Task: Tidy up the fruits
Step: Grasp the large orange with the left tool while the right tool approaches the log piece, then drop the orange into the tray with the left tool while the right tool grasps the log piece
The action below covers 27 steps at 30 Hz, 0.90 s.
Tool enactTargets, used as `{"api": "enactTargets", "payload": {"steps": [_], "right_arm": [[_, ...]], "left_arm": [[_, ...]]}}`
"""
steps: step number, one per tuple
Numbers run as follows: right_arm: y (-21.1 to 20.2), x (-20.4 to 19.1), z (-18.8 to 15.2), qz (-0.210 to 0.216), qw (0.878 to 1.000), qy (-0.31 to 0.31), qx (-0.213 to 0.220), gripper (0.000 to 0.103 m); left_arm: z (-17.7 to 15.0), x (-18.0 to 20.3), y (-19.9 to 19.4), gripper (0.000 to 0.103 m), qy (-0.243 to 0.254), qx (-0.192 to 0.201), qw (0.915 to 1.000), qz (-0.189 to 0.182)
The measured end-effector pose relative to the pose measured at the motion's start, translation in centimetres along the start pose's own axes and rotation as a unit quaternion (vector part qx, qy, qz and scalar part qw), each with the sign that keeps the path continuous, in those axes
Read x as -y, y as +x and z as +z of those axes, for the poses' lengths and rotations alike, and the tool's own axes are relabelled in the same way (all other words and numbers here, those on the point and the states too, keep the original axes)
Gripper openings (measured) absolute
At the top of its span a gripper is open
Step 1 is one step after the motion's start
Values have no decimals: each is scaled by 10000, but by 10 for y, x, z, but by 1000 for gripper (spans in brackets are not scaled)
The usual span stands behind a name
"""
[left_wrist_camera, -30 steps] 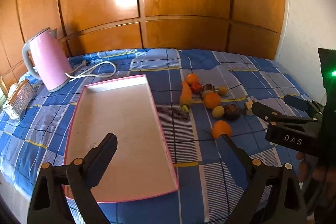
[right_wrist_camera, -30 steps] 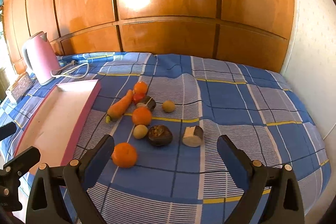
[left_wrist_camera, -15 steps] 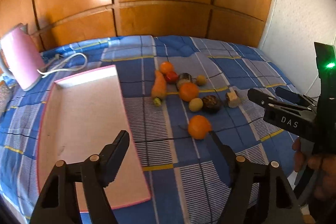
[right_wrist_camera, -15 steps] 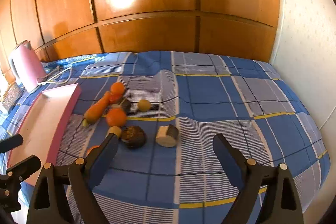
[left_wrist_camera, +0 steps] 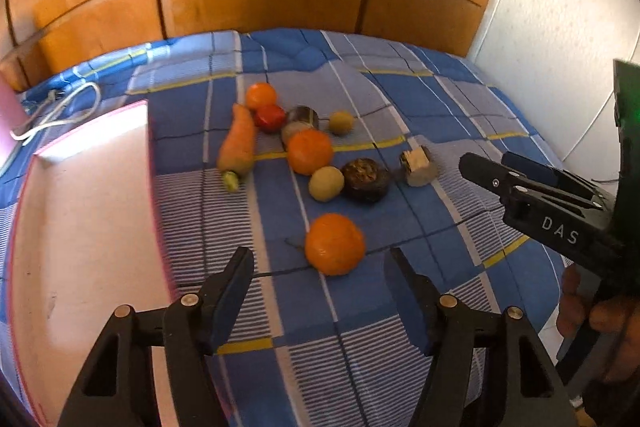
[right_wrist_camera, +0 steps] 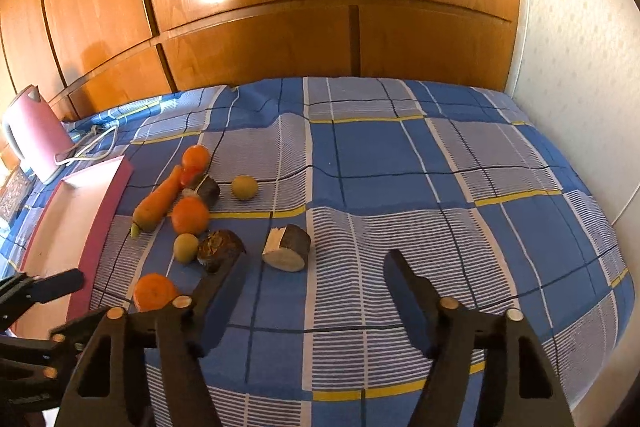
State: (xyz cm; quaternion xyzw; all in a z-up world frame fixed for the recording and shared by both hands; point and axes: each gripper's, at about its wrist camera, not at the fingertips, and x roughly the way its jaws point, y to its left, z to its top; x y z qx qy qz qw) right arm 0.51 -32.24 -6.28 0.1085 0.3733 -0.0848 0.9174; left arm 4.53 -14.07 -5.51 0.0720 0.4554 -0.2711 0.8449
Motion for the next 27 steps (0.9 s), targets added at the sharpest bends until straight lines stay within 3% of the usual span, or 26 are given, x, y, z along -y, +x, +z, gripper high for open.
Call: {"api": "enactTargets", "payload": {"steps": [6, 8, 10, 16, 23, 24, 25, 27], "right_arm": [[7, 3, -1, 127, 9998, 49, -109, 62], [10, 4, -1, 197, 9996, 67, -175, 62], [15, 4, 0, 258, 9994, 54, -231, 57], [43, -3, 7, 407, 9979, -248, -433, 56], [71, -11, 13, 397, 9954, -536, -691, 55], [73, -12, 12, 401, 9951, -556, -715, 43], [74, -12, 12, 388, 9950, -567, -729, 39], [74, -13, 12, 343, 9947, -660, -714, 39]], "left_arm": [[3, 7, 28, 66, 136, -207, 9997, 65], [3, 5, 35, 46, 96, -296, 9995, 3], [2, 2, 42, 39, -17, -398, 9991, -123], [1, -1, 33, 37, -179, -304, 9989, -293], [7, -21, -10, 37, -521, 172, 9979, -347], [8, -31, -20, 37, -655, 288, 9969, -319], [9, -37, -26, 37, -726, 360, 9964, -242], [8, -54, -38, 38, -933, 490, 9944, -6]]}}
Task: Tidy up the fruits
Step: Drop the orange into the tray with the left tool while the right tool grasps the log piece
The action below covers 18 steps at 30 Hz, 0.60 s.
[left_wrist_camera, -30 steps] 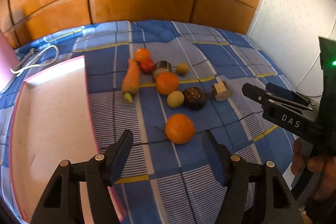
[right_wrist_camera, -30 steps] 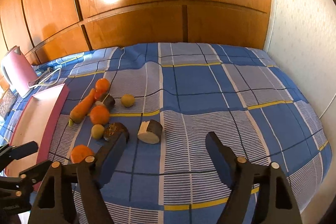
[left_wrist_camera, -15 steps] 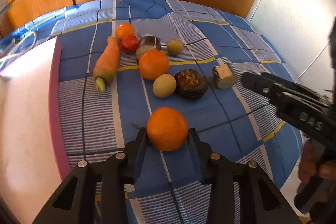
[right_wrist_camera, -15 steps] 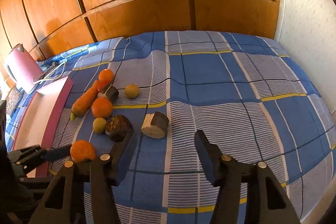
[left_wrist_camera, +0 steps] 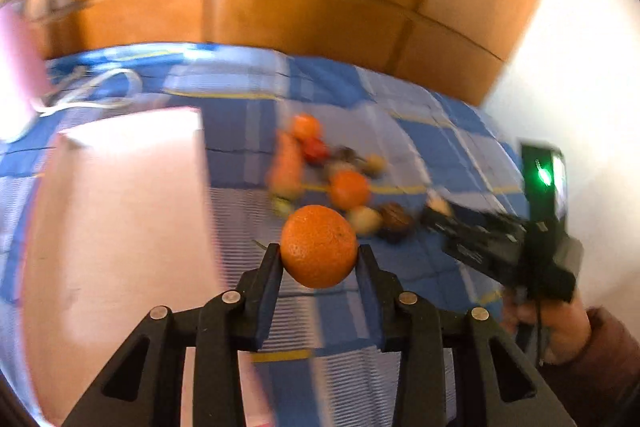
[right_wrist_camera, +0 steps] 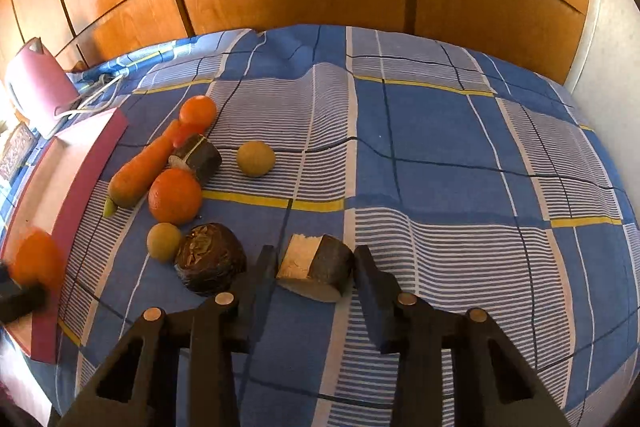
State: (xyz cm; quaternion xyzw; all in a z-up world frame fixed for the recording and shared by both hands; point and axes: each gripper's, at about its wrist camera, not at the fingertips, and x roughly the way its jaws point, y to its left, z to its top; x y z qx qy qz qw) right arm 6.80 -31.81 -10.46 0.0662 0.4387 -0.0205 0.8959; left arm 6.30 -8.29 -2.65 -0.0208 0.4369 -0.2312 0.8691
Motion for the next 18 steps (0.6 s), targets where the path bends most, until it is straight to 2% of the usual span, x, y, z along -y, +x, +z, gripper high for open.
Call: {"api": "enactTargets", "payload": {"steps": [4, 9, 13, 18], "right_arm": [[-2, -1, -2, -42, 10000, -75, -18, 39], [-15, -1, -6, -89, 9999, -46, 77, 39], [-30, -3, -7, -91, 9997, -64, 213, 39], [-49, -17, -5, 19, 9989, -230, 397, 39]], "left_arm": [[2, -42, -11, 38, -521, 164, 9963, 660], [-12, -87, -12, 38, -1084, 15, 9848, 1356], [-22, -96, -21, 51, -1232, 113, 9812, 1484], [-31, -90, -33, 53, -1243, 209, 9820, 1407]]}}
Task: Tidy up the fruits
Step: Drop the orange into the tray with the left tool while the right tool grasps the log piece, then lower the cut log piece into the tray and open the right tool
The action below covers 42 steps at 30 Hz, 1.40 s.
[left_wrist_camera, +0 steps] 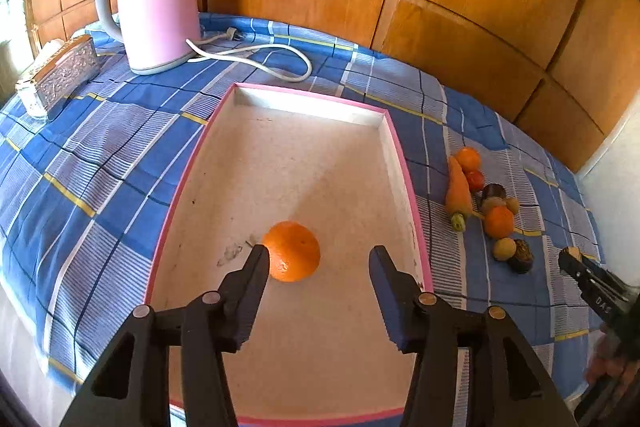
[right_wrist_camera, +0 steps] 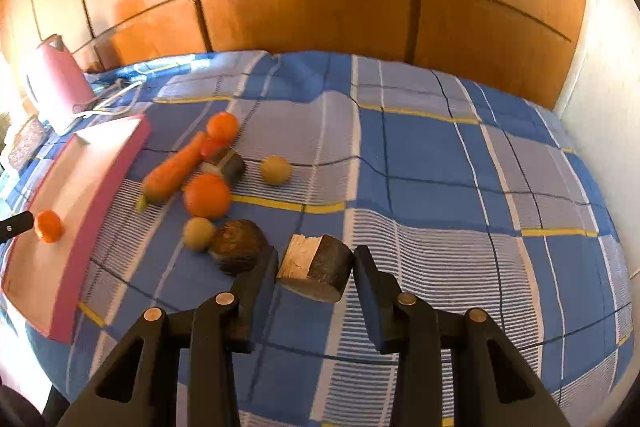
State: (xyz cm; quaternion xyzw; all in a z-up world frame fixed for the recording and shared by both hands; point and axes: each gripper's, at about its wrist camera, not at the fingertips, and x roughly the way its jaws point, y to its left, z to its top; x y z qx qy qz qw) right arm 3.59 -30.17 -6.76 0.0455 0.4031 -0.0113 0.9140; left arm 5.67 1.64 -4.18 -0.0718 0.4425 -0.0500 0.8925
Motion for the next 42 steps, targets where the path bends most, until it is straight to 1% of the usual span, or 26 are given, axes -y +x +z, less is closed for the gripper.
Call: {"api": "enactTargets", "payload": {"steps": [3, 6, 8, 13, 15, 17, 21, 23, 28, 32, 36, 42], "right_arm": [[-9, -18, 5, 336, 9993, -123, 63, 39], [-13, -47, 9, 801, 9961, -364, 47, 39], [-15, -72, 13, 1190, 9911, -592, 11, 39], [-15, -140, 12, 1784, 9749, -1331, -65, 39], [-11, -166, 12, 1948, 9679, -1580, -151, 39], [-5, -185, 9, 1982, 9645, -1728, -230, 39], [9, -212, 7, 2146, 9593, -1788, -425, 39], [15, -223, 8, 2201, 9582, -1770, -457, 39], [16, -227, 6, 2162, 9610, -1664, -445, 42], [11, -223, 5, 1987, 9657, -1636, -337, 42], [8, -204, 7, 1801, 9737, -1373, -231, 42], [5, -161, 6, 1472, 9855, -825, -173, 42]], "left_arm": [[-1, -2, -6, 56, -2, 4, 10000, -58], [-6, -4, -15, 58, 23, 90, 10000, 17], [-9, -8, -19, 61, 6, 127, 9999, 64], [-11, -17, -25, 61, -77, 191, 9996, 174], [-12, -23, -28, 61, -155, 235, 9994, 198], [-12, -27, -31, 61, -191, 265, 9992, 212], [-15, -37, -35, 62, -290, 307, 9988, 239], [-16, -43, -35, 65, -387, 297, 9985, 265], [-17, -55, -35, 68, -601, 290, 9975, 223], [-18, -60, -35, 68, -767, 289, 9964, 210], [-18, -58, -37, 68, -751, 299, 9965, 189], [-17, -45, -39, 68, -524, 317, 9981, 58]]}}
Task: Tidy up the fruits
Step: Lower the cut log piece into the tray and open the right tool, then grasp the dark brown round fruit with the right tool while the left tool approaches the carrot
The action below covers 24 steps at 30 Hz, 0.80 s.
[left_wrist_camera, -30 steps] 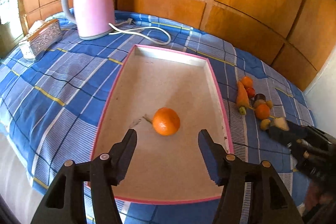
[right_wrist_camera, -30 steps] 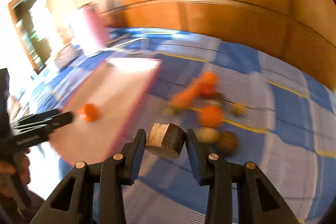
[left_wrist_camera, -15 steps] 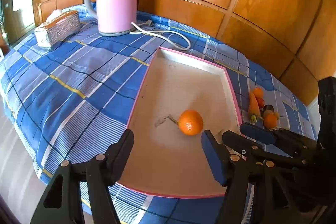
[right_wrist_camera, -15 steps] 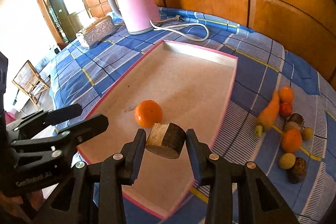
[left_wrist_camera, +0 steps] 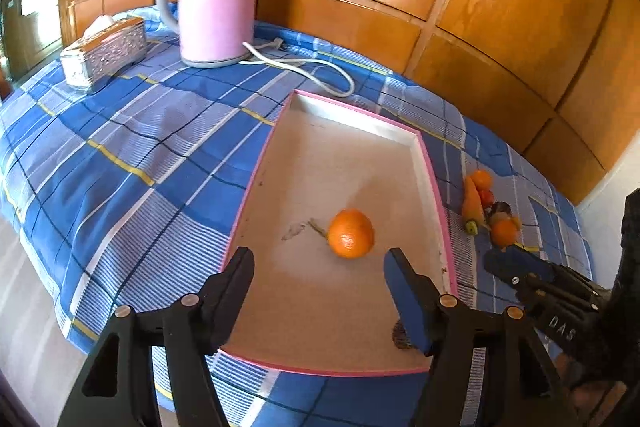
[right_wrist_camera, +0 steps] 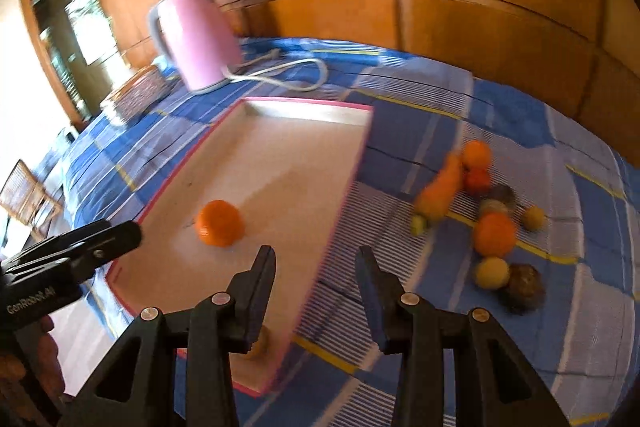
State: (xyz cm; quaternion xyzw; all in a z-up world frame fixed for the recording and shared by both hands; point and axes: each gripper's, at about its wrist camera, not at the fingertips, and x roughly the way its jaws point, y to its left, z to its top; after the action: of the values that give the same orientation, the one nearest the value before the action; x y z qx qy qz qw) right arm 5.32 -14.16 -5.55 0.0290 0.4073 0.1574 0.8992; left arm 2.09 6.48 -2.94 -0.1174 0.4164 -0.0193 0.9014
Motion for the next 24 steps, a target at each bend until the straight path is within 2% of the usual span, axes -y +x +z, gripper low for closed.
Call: {"api": "enactTargets", "payload": {"steps": [12, 18, 24], "right_arm": [[-29, 88, -29, -704, 9926, 984, 41, 42], [-35, 109, -40, -907, 9884, 1216, 49, 42], [-34, 122, -43, -1011, 9854, 1367, 53, 42]], "left_arm": [[-3, 40, 1, 67, 647, -101, 9972, -369], [-4, 61, 2, 63, 945, -139, 9938, -566], [-4, 79, 6, 63, 1157, -213, 9905, -706]]}}
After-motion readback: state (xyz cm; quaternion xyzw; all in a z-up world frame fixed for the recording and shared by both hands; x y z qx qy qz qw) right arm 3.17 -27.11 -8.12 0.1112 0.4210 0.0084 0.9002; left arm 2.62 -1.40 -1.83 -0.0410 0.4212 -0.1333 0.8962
